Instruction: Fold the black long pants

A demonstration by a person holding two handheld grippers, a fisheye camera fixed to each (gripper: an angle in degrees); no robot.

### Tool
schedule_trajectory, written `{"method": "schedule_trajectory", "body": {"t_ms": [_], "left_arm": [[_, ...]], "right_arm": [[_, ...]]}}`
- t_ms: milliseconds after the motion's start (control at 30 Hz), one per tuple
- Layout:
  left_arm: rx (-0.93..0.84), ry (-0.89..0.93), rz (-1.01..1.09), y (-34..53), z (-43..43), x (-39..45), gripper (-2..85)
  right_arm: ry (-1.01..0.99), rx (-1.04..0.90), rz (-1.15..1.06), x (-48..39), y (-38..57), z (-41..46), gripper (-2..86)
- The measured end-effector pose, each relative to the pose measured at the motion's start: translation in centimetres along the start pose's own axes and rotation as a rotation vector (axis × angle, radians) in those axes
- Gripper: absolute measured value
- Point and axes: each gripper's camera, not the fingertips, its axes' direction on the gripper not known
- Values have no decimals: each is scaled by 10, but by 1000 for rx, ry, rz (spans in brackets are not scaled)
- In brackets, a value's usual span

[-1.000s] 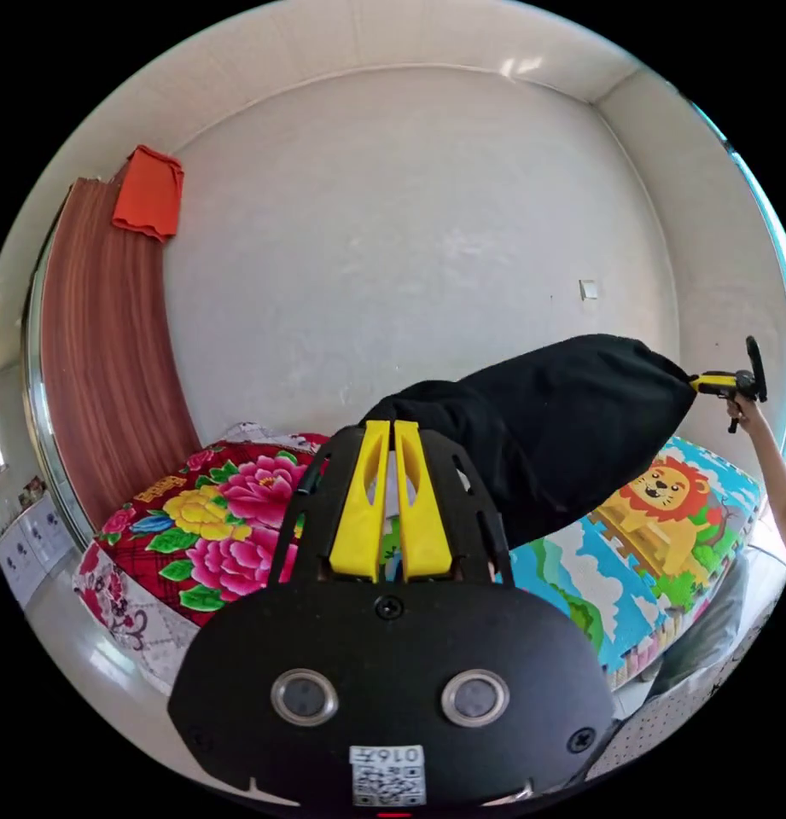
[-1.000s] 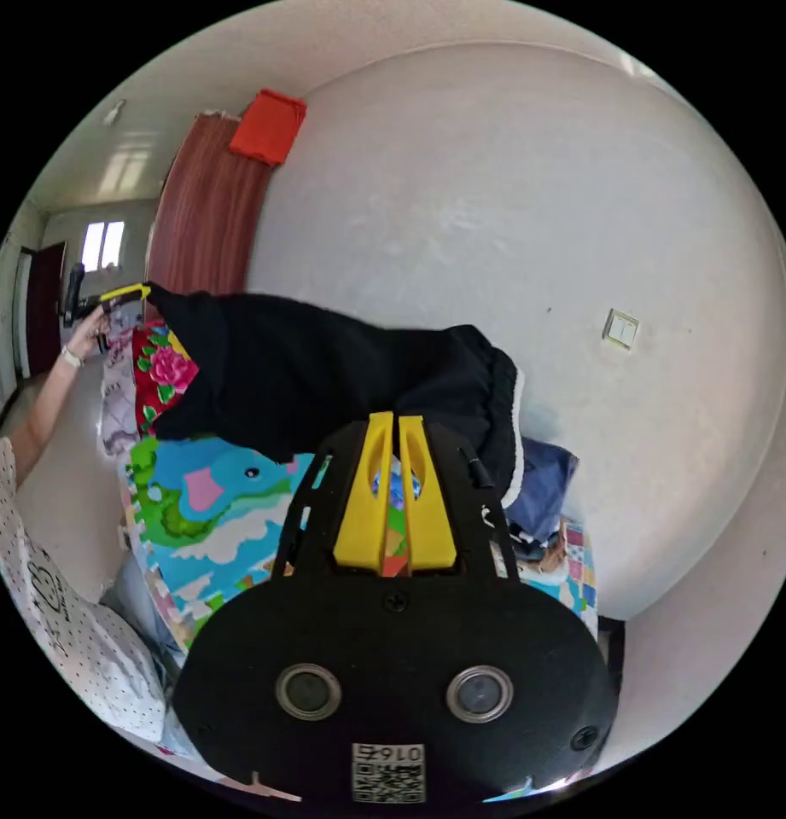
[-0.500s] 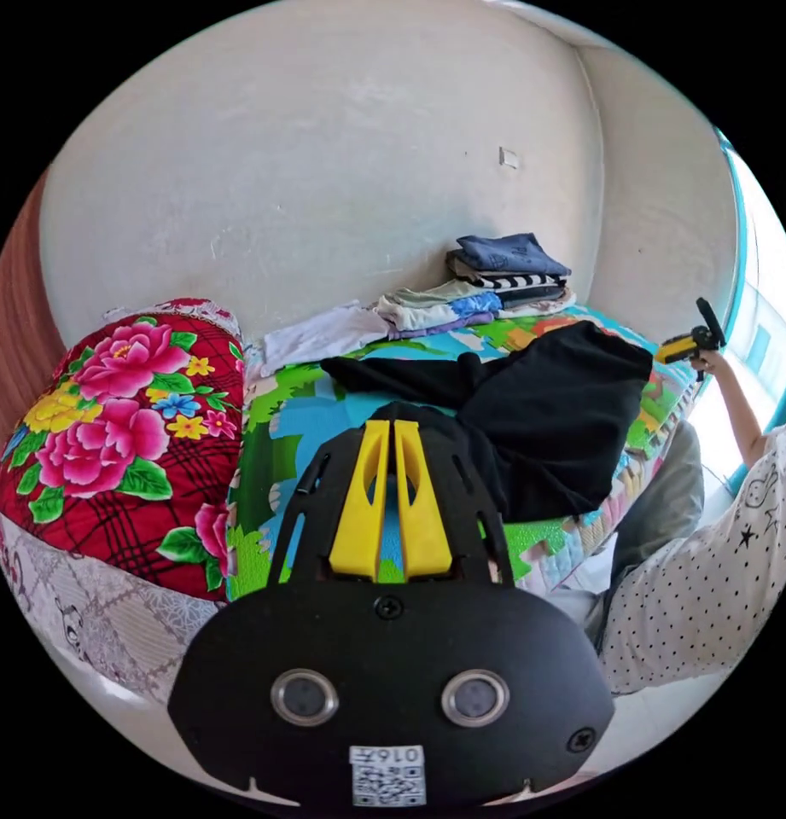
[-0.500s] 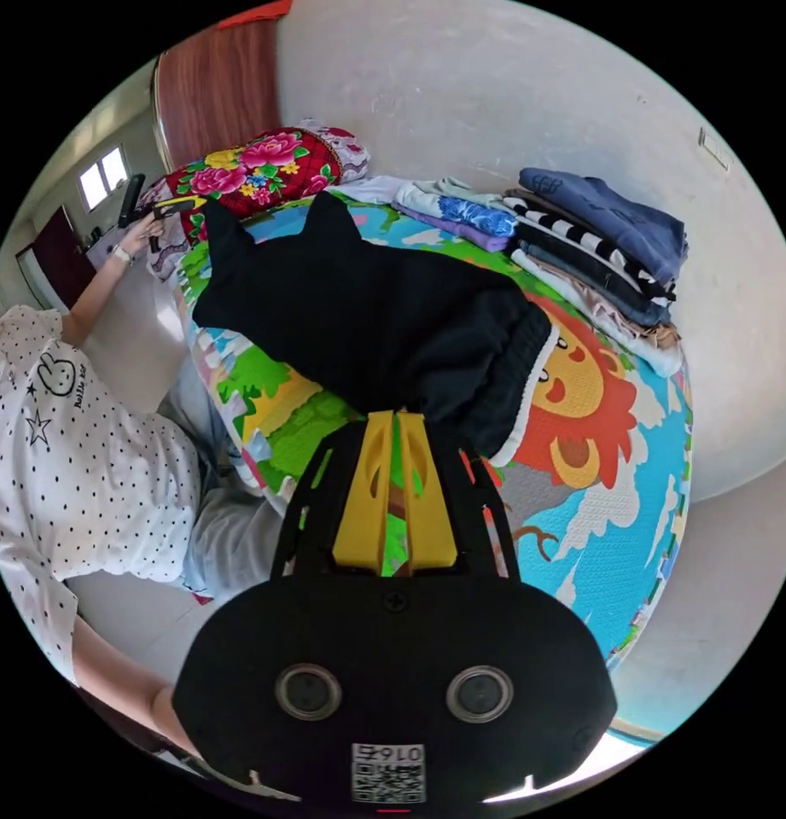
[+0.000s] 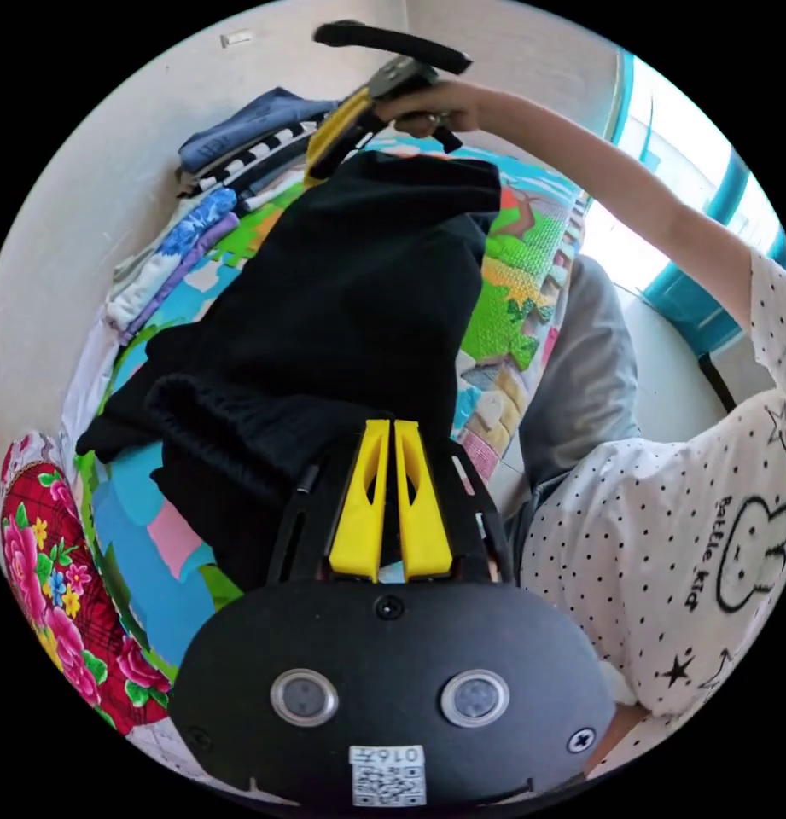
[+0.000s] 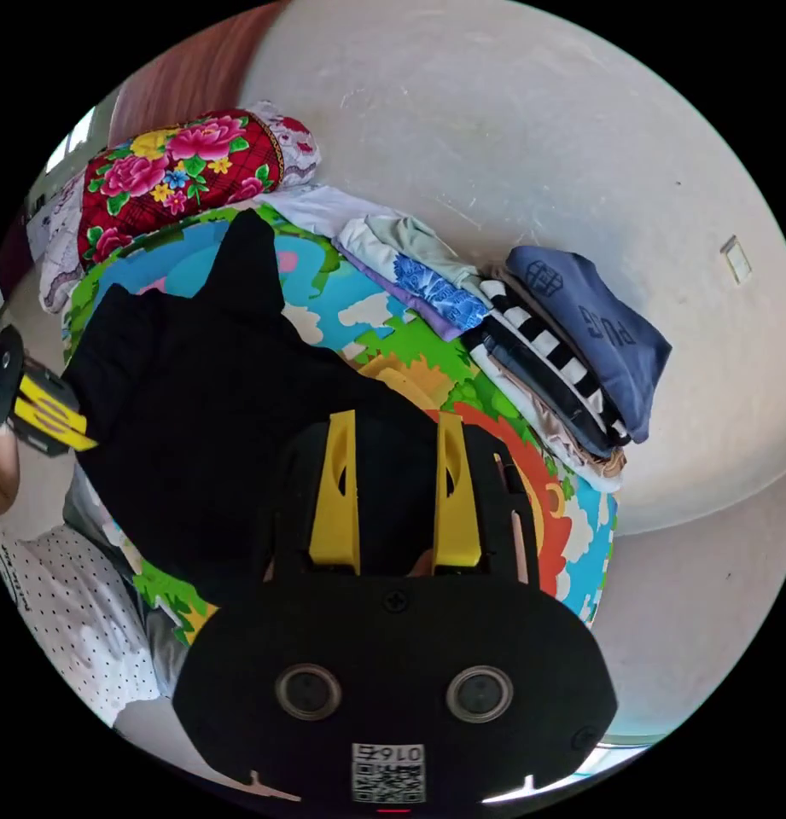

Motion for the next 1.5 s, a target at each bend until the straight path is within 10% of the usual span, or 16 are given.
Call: {"method": "schedule_trajectory", "body": {"t_ms": [500, 767, 1100, 1500], "left_arm": [[169, -89, -91, -12, 4, 23, -10], [154, -92, -109, 16, -35, -1, -10], [141, -259, -151, -4, -49, 20, -10], [315, -270, -272, 4, -70, 26, 43]], "right_arm": [[-40, -136, -123, -69, -72, 44, 57], [-70, 93, -229, -113, 67, -125, 2], [-37, -108, -544, -274, 196, -145, 9], [97, 387, 575, -62, 380, -229, 209]]}}
